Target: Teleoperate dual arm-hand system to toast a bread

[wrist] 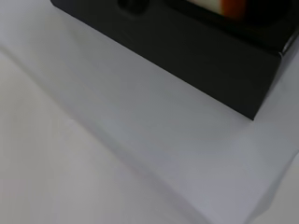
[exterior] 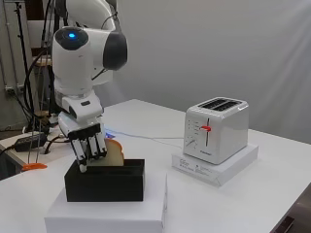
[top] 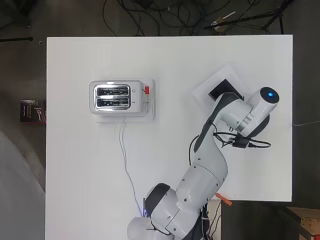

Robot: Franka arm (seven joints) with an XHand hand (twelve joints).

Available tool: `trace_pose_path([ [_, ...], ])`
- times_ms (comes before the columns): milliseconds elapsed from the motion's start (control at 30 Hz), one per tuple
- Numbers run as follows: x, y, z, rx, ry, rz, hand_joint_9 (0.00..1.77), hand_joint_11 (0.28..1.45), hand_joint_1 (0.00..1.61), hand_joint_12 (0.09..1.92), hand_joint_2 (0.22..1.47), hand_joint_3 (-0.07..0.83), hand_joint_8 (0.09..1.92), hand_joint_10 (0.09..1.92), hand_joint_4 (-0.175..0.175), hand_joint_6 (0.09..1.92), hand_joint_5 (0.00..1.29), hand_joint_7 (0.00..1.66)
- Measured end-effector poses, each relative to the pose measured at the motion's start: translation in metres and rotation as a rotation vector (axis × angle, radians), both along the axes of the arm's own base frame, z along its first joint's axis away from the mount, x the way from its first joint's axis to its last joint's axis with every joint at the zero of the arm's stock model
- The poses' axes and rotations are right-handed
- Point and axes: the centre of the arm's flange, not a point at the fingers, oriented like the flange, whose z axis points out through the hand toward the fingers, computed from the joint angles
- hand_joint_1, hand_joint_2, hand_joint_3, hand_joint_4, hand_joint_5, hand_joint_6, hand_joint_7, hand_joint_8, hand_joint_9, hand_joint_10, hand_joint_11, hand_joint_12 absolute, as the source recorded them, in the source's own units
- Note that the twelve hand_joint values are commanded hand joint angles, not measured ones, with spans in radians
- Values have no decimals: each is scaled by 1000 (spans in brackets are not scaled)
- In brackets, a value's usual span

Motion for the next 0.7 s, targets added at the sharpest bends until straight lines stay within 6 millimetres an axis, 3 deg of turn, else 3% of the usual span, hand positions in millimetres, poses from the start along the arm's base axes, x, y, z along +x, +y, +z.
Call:
trace_pose_path([
  [67,2,9,18,-12,-55,31,1520,685,1249,749,1136,-1,836,87,-175,1167,761,1151],
  [167,2,29,81,-40,-186,88,1528,669,1251,825,1131,-2,826,87,-175,1147,775,1158],
  [267,1,68,146,-38,-333,187,1522,661,1252,836,1129,-1,821,87,-175,1146,778,1160],
  [300,3,85,156,-32,-361,233,1520,655,1252,834,1129,-1,822,87,-175,1144,779,1159],
  [400,18,147,160,2,-348,369,1476,649,1246,736,1141,0,859,87,-175,1194,756,1130],
  [467,26,172,158,21,-301,412,1452,657,1242,667,1150,1,896,87,-175,1223,739,1106],
  [567,54,210,174,24,-273,464,1444,672,1240,580,1155,-2,908,87,-175,1231,730,1100],
  [700,94,301,190,36,-257,579,1438,673,1240,553,1156,-1,898,87,-175,1244,723,1101],
])
